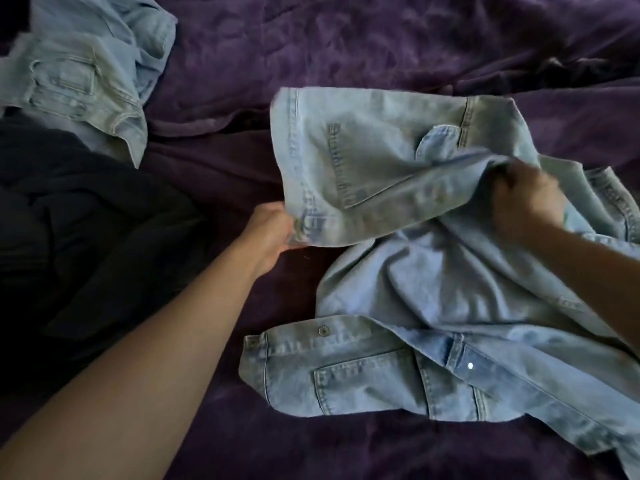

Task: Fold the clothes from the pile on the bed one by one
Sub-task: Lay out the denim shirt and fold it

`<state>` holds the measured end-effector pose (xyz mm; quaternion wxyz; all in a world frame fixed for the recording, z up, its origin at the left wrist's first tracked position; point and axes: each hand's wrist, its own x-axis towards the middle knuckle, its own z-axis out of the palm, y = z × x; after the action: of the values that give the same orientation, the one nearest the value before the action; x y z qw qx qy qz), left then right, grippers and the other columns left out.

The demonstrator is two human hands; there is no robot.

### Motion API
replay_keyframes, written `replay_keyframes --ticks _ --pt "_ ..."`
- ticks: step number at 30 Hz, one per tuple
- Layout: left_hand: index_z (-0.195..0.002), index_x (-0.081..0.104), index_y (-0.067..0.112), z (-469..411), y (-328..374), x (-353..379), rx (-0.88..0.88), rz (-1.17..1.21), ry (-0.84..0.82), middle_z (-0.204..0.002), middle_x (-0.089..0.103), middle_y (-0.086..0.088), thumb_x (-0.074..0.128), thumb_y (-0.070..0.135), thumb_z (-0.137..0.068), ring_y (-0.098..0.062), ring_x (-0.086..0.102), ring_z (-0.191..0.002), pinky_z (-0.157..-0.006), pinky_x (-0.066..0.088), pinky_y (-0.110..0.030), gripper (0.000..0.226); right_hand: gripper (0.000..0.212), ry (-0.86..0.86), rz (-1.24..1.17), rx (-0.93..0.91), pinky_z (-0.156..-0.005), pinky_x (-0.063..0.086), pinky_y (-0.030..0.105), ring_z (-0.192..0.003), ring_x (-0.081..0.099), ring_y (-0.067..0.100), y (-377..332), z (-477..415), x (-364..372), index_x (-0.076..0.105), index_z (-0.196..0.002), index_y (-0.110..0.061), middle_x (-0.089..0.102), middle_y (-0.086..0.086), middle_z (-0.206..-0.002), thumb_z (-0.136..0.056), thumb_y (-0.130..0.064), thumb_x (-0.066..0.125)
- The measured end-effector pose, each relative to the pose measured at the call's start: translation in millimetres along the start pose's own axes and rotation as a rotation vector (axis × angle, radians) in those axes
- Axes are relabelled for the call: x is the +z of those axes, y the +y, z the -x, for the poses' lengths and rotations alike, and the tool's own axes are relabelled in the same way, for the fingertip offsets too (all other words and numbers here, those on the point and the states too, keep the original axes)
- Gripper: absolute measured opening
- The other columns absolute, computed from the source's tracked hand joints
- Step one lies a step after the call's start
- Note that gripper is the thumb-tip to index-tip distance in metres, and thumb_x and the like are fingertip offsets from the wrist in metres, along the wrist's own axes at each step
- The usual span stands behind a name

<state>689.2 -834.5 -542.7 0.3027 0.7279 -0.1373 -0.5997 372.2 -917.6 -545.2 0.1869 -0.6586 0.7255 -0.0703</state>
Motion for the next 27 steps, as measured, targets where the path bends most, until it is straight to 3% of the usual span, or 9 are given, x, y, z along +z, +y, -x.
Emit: replay_keyframes --ticks 4,7,12,15,17,19,21,24,27 --pt "-0.085 0.067 0.017 3 -32 35 0.029 -0.236 0.007 -0.088 0.07 -0.012 0.038 -0.007 -0.088 -0.022 0.061 -0.073 -0.071 0.052 -0.034 0.038 0.034 0.169 -0.021 0.155 -0.084 0.047 0.052 -0.098 0.058 0.047 12 -43 -32 0.054 -0.103 -0.01 0.063 0.027 -0.107 -0.085 -0.035 0.04" --pt "-0.086 0.068 0.015 3 -44 60 0.106 -0.291 0.08 -0.079 0.069 -0.005 0.065 0.01 -0.083 -0.018 0.059 -0.07 -0.062 0.047 -0.027 0.007 0.034 0.169 0.035 0.133 -0.082 0.05 0.056 -0.096 0.059 0.046 27 -49 -47 0.052 -0.102 -0.013 0.064 0.025 -0.104 -0.082 -0.038 0.039" --pt "-0.102 0.067 0.011 9 -33 88 -0.143 -0.004 -0.048 -0.093 0.072 -0.009 0.081 0.035 -0.073 -0.023 0.069 -0.086 -0.076 0.057 -0.033 0.041 0.03 -0.05 0.155 0.044 -0.07 0.045 0.044 -0.087 0.057 0.041 61 -17 -37 0.049 -0.103 -0.016 0.063 0.022 -0.089 -0.082 -0.039 0.049" --pt "-0.09 0.074 0.008 10 -13 77 -0.252 0.124 -0.207 -0.089 0.074 -0.013 0.082 0.025 -0.071 -0.026 0.071 -0.079 -0.068 0.058 -0.034 0.027 0.015 -0.167 0.183 0.026 -0.065 0.038 0.039 -0.073 0.052 0.035 76 4 -26 0.052 -0.087 -0.016 0.063 0.021 -0.081 -0.088 -0.031 0.052" --pt "-0.077 0.073 0.01 7 -3 59 -0.071 0.121 0.033 -0.082 0.074 -0.009 0.082 0.014 -0.068 -0.022 0.069 -0.074 -0.063 0.056 -0.029 0.013 0.022 -0.102 0.154 0.027 -0.064 0.038 0.039 -0.076 0.056 0.041 81 11 -29 0.06 -0.088 -0.014 0.064 0.026 -0.087 -0.089 -0.032 0.045" --pt "-0.067 0.065 0.013 9 0 25 0.136 -0.064 0.466 -0.076 0.07 -0.006 0.073 0.008 -0.072 -0.023 0.066 -0.073 -0.064 0.052 -0.03 0.011 0.037 0.003 0.103 -0.047 -0.067 0.041 0.04 -0.086 0.06 0.043 80 17 -36 0.067 -0.103 -0.017 0.065 0.023 -0.096 -0.085 -0.034 0.039" --pt "-0.072 0.062 0.009 12 -8 -19 0.112 -0.357 0.752 -0.084 0.068 -0.014 0.062 0.01 -0.078 -0.032 0.066 -0.084 -0.072 0.051 -0.035 0.006 0.041 0.022 0.085 -0.135 -0.075 0.047 0.042 -0.096 0.06 0.04 76 21 -41 0.068 -0.116 -0.02 0.067 0.016 -0.106 -0.086 -0.033 0.042" --pt "-0.098 0.068 0.002 14 -23 -65 -0.124 -0.71 0.748 -0.103 0.067 -0.02 0.055 0.011 -0.083 -0.039 0.064 -0.095 -0.078 0.054 -0.04 0.022 0.039 -0.141 0.205 -0.189 -0.087 0.047 0.05 -0.107 0.056 0.038 71 22 -40 0.063 -0.126 -0.024 0.064 0.013 -0.121 -0.087 -0.027 0.057" --pt "-0.088 0.067 0.01 1 -4 -57 0.083 -0.644 0.763 -0.1 0.069 -0.015 0.055 0.02 -0.083 -0.036 0.063 -0.093 -0.079 0.052 -0.037 0.017 0.063 -0.185 0.232 -0.195 -0.095 0.04 0.051 -0.122 0.044 0.036 65 16 -38 0.047 -0.137 -0.029 0.049 0.009 -0.137 -0.078 -0.031 0.067"
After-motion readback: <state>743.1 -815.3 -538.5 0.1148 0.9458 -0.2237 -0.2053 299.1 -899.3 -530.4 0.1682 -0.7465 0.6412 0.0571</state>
